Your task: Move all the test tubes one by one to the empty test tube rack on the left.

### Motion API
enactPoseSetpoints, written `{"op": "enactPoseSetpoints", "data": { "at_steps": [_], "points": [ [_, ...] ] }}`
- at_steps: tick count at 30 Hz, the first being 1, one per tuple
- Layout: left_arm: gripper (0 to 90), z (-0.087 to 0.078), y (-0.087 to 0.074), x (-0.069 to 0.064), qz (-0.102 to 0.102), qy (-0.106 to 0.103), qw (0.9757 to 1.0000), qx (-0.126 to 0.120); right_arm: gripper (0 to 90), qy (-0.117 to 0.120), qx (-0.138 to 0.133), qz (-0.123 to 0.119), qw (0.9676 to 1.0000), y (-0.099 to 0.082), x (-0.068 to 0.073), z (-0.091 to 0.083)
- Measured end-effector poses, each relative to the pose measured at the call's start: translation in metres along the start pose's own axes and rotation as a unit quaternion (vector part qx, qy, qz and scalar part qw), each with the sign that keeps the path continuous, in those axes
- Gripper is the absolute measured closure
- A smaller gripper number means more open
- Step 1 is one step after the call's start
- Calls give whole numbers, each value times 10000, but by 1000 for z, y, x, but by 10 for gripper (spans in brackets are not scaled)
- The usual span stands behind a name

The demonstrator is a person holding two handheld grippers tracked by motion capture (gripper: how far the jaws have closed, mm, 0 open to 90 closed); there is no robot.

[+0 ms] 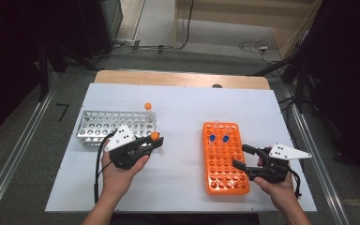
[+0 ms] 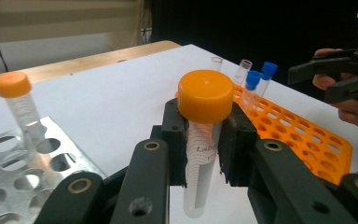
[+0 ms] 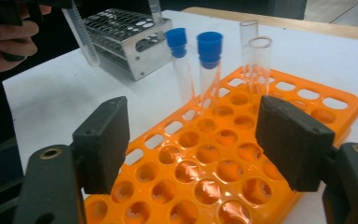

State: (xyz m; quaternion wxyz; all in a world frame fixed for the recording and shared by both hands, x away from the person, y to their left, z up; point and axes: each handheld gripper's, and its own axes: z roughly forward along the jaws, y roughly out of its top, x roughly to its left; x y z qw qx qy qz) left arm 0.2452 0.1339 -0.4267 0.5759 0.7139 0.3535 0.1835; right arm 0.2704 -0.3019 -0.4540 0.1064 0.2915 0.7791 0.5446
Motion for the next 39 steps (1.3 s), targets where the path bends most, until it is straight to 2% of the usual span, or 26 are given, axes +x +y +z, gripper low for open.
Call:
{"op": "enactPoseSetpoints", "data": {
  "at_steps": [3,10,15,21,31,39],
  "points": [
    [750,-2,2,5,-31,93,9999,-39,163,-73,30,27,10000,-1,-5,-1],
    [749,-10,9,21,-67,365,9993,-109,91,-197,-3,140,9997,-2,-14,-6],
    [749,-11,15,33,-139,521,9985,-137,5,-147,15,196,9997,-4,-21,-7],
    [749,-11,22,48,-159,679,9974,-159,0,-62,22,253,9997,-5,-26,-8],
    [749,-4,33,69,-161,942,9953,-142,0,-141,18,279,9995,-6,-27,-9],
    [749,9,39,83,-177,1227,9922,-116,0,-186,-9,309,9993,-7,-29,-10]
  ]
}}
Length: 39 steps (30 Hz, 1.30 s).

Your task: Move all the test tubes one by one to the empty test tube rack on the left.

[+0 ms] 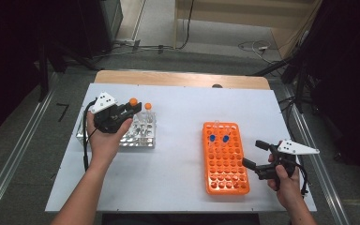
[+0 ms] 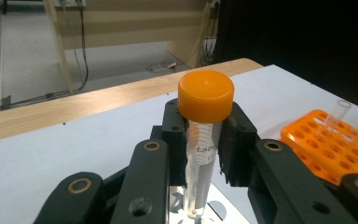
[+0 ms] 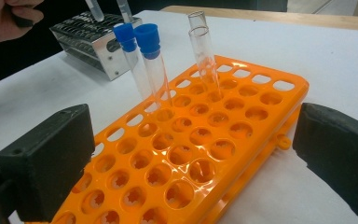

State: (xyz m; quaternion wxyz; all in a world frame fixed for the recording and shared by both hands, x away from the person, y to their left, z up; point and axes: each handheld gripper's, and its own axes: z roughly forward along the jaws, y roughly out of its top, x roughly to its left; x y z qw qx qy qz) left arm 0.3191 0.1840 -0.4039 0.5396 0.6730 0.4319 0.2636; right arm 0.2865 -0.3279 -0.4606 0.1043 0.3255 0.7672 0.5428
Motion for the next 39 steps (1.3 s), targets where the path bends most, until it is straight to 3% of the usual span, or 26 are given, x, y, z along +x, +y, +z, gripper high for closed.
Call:
{"op": "enactPoseSetpoints", "data": {
  "at_steps": [7,21,39],
  "points": [
    [749,13,2,12,-69,219,9997,-6,0,-15,-4,20,10000,-1,-1,0],
    [749,32,-2,18,-76,245,9997,35,0,-18,15,25,10000,-1,-3,1],
    [745,45,-13,16,70,137,9980,621,0,-25,54,26,10000,-3,-2,3]
  ]
}}
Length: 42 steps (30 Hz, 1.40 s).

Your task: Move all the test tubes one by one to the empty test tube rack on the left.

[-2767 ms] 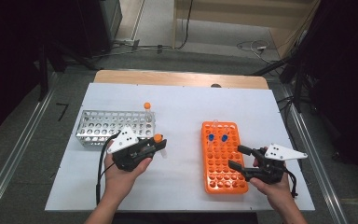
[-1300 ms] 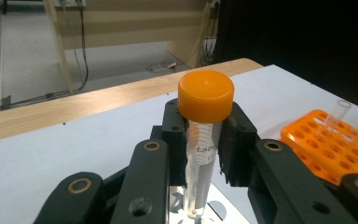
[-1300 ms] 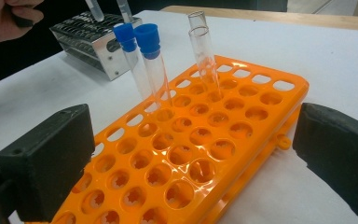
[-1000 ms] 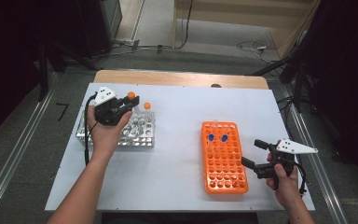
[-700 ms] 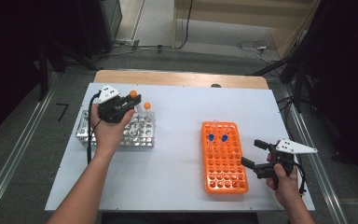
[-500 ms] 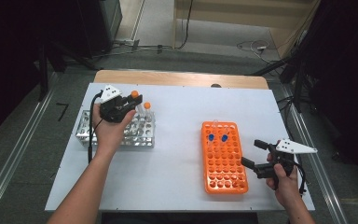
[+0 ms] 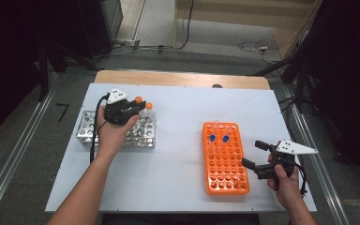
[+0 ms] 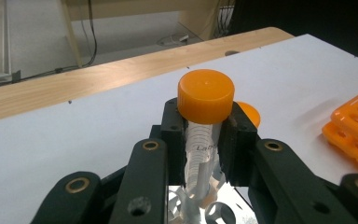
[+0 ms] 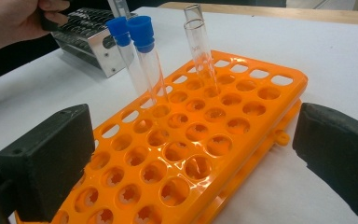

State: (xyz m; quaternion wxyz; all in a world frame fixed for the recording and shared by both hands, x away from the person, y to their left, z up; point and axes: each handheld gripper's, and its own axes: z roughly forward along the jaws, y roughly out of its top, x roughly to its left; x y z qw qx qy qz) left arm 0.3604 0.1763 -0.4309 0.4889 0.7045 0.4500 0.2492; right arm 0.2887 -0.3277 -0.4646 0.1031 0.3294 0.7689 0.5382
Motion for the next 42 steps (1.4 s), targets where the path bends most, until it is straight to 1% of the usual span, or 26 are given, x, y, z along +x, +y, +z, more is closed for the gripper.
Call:
{"op": "enactPoseSetpoints", "data": {
  "at_steps": [2,5,7,10,15,18,22,24,25,28,32,35,39,42],
  "points": [
    [742,1,-1,-1,43,28,10000,56,0,1,0,-10,10000,0,0,0],
    [740,2,-2,-1,100,15,9998,161,0,0,12,-13,10000,0,0,1],
    [739,3,-2,-1,93,3,9997,223,0,0,14,-25,10000,-1,0,1],
    [722,5,-4,0,73,-82,9994,337,0,-7,25,-30,10000,-1,1,2],
    [704,8,-6,-1,40,-94,9986,523,0,-11,31,-26,10000,-1,1,2],
    [702,9,-6,-2,80,-77,9979,635,0,-15,47,-18,10000,-1,1,2],
    [686,8,-6,-1,35,-70,9979,642,0,-14,57,-11,10000,-1,1,3],
    [662,8,-6,-1,23,-58,9980,624,0,-5,52,-18,10000,-1,1,3],
    [640,6,-7,-1,14,-17,9981,614,0,-5,49,-21,10000,-1,1,3],
    [551,3,-7,-1,-75,5,9987,514,0,-8,51,-29,10000,-1,1,3],
    [375,-3,-8,-1,-221,-44,9989,423,0,-26,35,-38,10000,1,2,4],
    [265,-12,-8,-3,-306,-150,9991,266,0,-17,0,-48,10000,4,4,4],
    [179,-24,-9,-9,-377,-349,9987,48,0,-32,10,-59,10000,8,6,6],
    [124,-31,-12,-13,-350,-435,9984,-15,0,-36,26,-48,10000,11,7,9]
  ]
}}
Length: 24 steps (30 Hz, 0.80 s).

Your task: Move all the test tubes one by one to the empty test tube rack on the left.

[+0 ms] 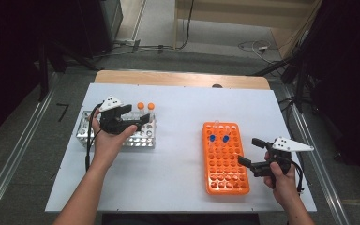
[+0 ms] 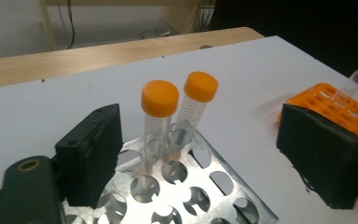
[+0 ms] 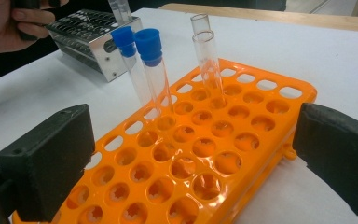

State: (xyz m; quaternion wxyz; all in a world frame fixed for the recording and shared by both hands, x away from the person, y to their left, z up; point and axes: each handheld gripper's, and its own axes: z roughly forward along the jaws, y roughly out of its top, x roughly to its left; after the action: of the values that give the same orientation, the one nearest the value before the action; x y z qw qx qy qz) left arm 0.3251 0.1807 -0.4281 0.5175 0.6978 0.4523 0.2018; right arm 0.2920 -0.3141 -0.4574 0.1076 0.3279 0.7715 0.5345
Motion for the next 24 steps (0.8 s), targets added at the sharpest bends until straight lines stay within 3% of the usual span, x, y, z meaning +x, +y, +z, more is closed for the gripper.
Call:
{"op": "enactPoseSetpoints", "data": {
  "at_steps": [15,18,24],
  "points": [
    [8,-27,-17,-30,5,-340,9988,-344,0,-57,-71,-76,9999,24,0,13],
    [0,-28,-19,-34,-31,-451,9980,-435,0,-27,-124,-51,9999,30,-6,20],
    [0,-20,-29,-41,33,-633,9972,-387,0,66,-142,-75,9998,39,-13,31]
  ]
}}
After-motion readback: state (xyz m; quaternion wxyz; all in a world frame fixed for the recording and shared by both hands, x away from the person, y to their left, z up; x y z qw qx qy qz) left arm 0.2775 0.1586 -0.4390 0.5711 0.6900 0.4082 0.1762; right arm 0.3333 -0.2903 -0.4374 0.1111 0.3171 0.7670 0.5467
